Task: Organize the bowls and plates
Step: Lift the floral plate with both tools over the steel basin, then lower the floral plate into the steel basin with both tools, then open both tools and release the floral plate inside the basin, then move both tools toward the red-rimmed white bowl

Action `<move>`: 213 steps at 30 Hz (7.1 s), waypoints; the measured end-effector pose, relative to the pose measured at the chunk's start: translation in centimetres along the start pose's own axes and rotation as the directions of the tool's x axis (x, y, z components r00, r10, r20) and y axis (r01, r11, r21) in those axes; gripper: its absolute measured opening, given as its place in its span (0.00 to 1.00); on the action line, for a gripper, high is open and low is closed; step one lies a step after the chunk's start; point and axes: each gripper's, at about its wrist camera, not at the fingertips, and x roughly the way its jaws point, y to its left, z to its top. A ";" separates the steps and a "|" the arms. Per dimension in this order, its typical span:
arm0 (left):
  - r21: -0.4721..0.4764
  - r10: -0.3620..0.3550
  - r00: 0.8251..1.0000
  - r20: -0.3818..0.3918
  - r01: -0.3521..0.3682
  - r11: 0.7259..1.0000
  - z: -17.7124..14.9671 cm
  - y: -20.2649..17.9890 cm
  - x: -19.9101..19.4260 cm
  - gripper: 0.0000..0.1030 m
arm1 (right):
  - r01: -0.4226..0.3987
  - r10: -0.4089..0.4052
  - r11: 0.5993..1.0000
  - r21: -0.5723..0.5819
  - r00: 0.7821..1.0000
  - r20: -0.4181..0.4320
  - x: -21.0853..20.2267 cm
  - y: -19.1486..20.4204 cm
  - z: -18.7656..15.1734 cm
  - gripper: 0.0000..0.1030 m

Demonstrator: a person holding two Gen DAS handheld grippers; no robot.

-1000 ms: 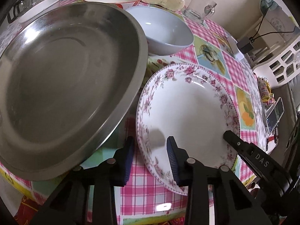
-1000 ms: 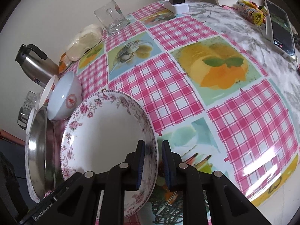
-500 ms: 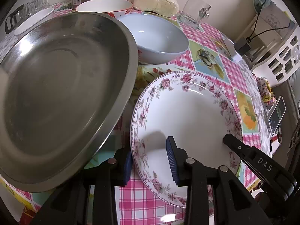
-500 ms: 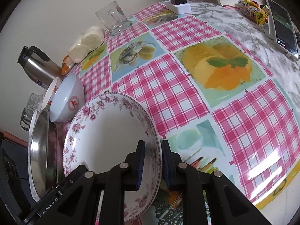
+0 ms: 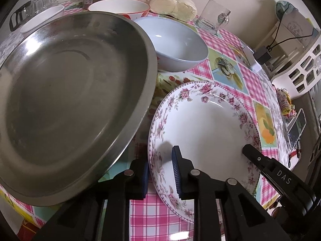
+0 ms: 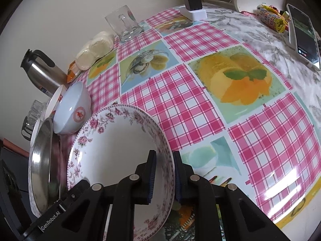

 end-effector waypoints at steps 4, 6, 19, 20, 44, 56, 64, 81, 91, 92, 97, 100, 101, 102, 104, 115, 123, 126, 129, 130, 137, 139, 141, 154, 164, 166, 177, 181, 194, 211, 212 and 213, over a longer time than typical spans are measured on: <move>0.012 -0.014 1.000 -0.011 0.014 1.000 -0.1 -0.3 0.0 0.21 | -0.002 0.002 1.000 -0.015 1.000 -0.001 -0.2 -0.3 -0.1 0.17; 0.018 -0.024 1.000 -0.017 0.024 1.000 -0.2 -0.5 0.0 0.21 | 0.001 -0.001 1.000 -0.016 1.000 0.001 -0.5 -0.6 -0.1 0.17; 0.076 -0.070 0.997 0.032 0.067 0.995 0.3 -2.0 -1.9 0.21 | -0.045 0.044 0.999 0.025 0.998 0.050 -3.4 -1.6 0.3 0.17; 0.075 -0.078 0.996 0.033 0.075 0.994 0.4 -1.9 -2.0 0.21 | -0.043 0.042 0.999 0.024 0.998 0.054 -3.6 -1.5 0.3 0.17; 0.084 -0.158 0.975 0.158 0.146 0.986 3.0 -0.3 -7.4 0.21 | -0.034 0.039 0.999 -0.032 0.985 0.165 -7.3 2.6 0.7 0.17; 0.037 -0.157 0.971 0.181 0.153 0.988 4.3 3.4 -9.2 0.21 | -0.038 0.049 0.997 -0.066 0.983 0.174 -7.1 6.9 0.4 0.17; -0.010 -0.144 0.974 0.176 0.148 0.989 5.6 6.5 -9.7 0.21 | -0.038 0.052 0.995 -0.088 0.985 0.163 -6.3 10.1 0.1 0.17; -0.135 -0.105 0.976 0.192 0.133 0.982 7.2 13.7 -10.8 0.21 | -0.056 0.078 0.984 -0.172 0.989 0.126 -3.4 17.5 -1.4 0.17; -0.185 -0.092 0.977 0.193 0.129 0.974 7.7 16.4 -11.1 0.21 | -0.065 0.090 0.976 -0.208 0.989 0.115 -2.4 20.1 -2.0 0.17; -0.190 -0.088 0.977 0.193 0.125 0.974 7.7 16.6 -11.1 0.21 | -0.065 0.091 0.976 -0.210 0.990 0.112 -2.2 20.3 -2.0 0.17; -0.214 -0.075 0.980 0.185 0.115 0.970 7.8 17.6 -10.9 0.21 | -0.068 0.093 0.973 -0.222 0.991 0.101 -1.7 21.1 -2.3 0.17; -0.231 -0.068 0.982 0.176 0.109 0.967 7.8 18.2 -10.6 0.21 | -0.074 0.098 0.971 -0.229 0.990 0.098 -1.4 21.4 -2.4 0.17; -0.236 -0.065 0.983 0.172 0.105 0.966 7.8 18.4 -10.5 0.21 | -0.073 0.097 0.970 -0.231 0.991 0.095 -1.3 21.5 -2.4 0.17; -0.239 -0.064 0.983 0.171 0.104 0.965 7.8 18.5 -10.4 0.21 | -0.069 0.092 0.969 -0.235 0.992 0.091 -1.1 21.6 -2.4 0.17; -0.245 -0.055 0.985 0.164 0.095 0.965 7.8 18.7 -10.3 0.21 | -0.066 0.088 0.968 -0.242 0.993 0.084 -0.9 21.8 -2.6 0.17; -0.275 -0.027 0.996 0.081 0.048 0.960 7.2 19.3 -8.5 0.21 | -0.044 0.052 0.967 -0.252 0.998 0.028 0.8 21.9 -3.0 0.17; -0.278 -0.009 0.999 0.047 0.022 0.960 6.9 19.1 -8.7 0.22 | -0.031 0.036 0.965 -0.261 0.999 0.013 1.0 22.0 -3.1 0.17; -0.287 -0.016 0.999 0.031 0.025 0.958 6.7 19.2 -8.6 0.22 | -0.027 0.031 0.964 -0.263 0.999 0.009 1.0 22.1 -3.1 0.17; -0.301 -0.033 0.999 0.010 0.034 0.953 6.4 19.3 -8.3 0.22 | -0.023 0.025 0.963 -0.268 1.000 0.006 1.0 22.1 -3.2 0.17; -0.304 -0.037 0.999 0.006 0.037 0.952 6.3 19.3 -8.2 0.22 | -0.023 0.025 0.963 -0.267 1.000 0.004 1.0 22.1 -3.3 0.17; -0.309 -0.036 0.999 -0.014 0.030 0.951 6.1 19.3 -7.9 0.22 | -0.019 0.018 0.960 -0.278 1.000 -0.004 0.9 22.2 -3.4 0.17; -0.318 -0.039 0.999 -0.014 0.032 0.948 6.0 19.4 -8.0 0.22 | -0.019 0.017 0.960 -0.278 1.000 -0.009 0.8 22.2 -3.4 0.17; -0.315 -0.036 0.999 -0.016 0.029 0.949 6.0 19.4 -8.0 0.22 | -0.016 0.014 0.960 -0.281 1.000 -0.012 0.8 22.2 -3.4 0.17; -0.298 -0.004 1.000 -0.025 -0.004 0.955 6.3 19.1 -7.7 0.25 | -0.006 -0.003 0.954 -0.301 1.000 -0.029 0.9 22.5 -3.7 0.19; -0.228 0.049 0.998 0.037 -0.039 0.973 6.7 17.9 -9.6 0.35 | 0.008 0.002 0.942 -0.335 1.000 0.029 -1.1 23.1 -3.6 0.19; -0.217 0.052 0.997 0.054 -0.039 0.976 6.8 17.6 -10.1 0.36 | 0.012 0.005 0.938 -0.346 0.999 0.049 -1.6 23.4 -3.5 0.19; -0.174 0.183 0.976 0.121 -0.161 0.971 7.2 17.2 -11.5 0.69 | 0.064 -0.029 0.928 -0.367 0.995 0.100 -2.2 23.6 -3.5 0.57; -0.173 0.223 0.967 0.125 -0.200 0.964 7.2 17.5 -11.4 0.79 | 0.074 -0.031 0.924 -0.376 0.992 0.120 -2.4 23.7 -3.5 0.69; -0.165 0.315 0.940 0.135 -0.292 0.942 7.2 17.6 -11.1 0.85 | 0.092 -0.049 0.927 -0.363 0.991 0.127 -2.1 23.1 -3.4 0.89; -0.180 0.410 0.895 0.178 -0.380 0.908 7.3 18.1 -11.4 0.98 | 0.094 -0.051 0.938 -0.335 0.990 0.134 -2.1 22.2 -3.2 1.00; -0.180 0.410 0.894 0.180 -0.380 0.907 7.4 18.2 -11.5 0.98 | 0.094 -0.050 0.938 -0.334 0.989 0.136 -2.2 22.2 -3.2 1.00; -0.182 0.411 0.894 0.179 -0.380 0.907 7.4 18.2 -11.5 0.98 | 0.094 -0.050 0.938 -0.333 0.989 0.138 -2.2 22.2 -3.2 1.00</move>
